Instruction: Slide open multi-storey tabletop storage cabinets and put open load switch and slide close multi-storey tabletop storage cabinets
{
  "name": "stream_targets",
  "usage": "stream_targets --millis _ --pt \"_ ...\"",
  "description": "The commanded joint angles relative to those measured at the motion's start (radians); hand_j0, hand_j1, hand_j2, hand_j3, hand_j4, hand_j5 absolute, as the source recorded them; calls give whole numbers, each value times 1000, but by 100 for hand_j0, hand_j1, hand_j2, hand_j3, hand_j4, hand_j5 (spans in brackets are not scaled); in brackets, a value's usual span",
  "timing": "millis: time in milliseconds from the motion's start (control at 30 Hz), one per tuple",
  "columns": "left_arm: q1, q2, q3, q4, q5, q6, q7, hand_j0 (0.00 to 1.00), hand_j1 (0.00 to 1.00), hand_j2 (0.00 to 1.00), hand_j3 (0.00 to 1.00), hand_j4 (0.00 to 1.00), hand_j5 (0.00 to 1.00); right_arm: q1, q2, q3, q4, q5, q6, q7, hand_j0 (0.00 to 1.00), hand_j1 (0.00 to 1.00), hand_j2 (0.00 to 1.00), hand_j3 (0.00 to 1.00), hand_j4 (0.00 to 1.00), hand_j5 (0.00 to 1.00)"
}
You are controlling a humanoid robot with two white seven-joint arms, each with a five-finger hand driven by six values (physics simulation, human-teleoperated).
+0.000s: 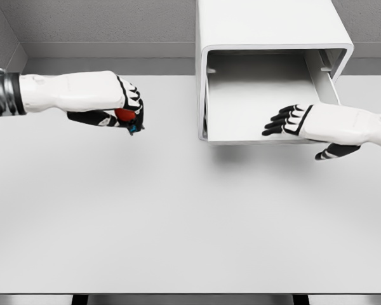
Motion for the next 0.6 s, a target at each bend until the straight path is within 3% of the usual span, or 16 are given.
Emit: stream_targets --millis 0,567 --pt "0 -7 0 -15 3 3 1 43 43 43 43 43 43 0 -11 -14 -5 -18 2 -15 100 100 100 100 100 100" --pt "-58 -23 0 -46 6 3 4 43 43 43 43 43 43 17 -11 -14 2 -15 2 -6 100 100 100 100 100 100"
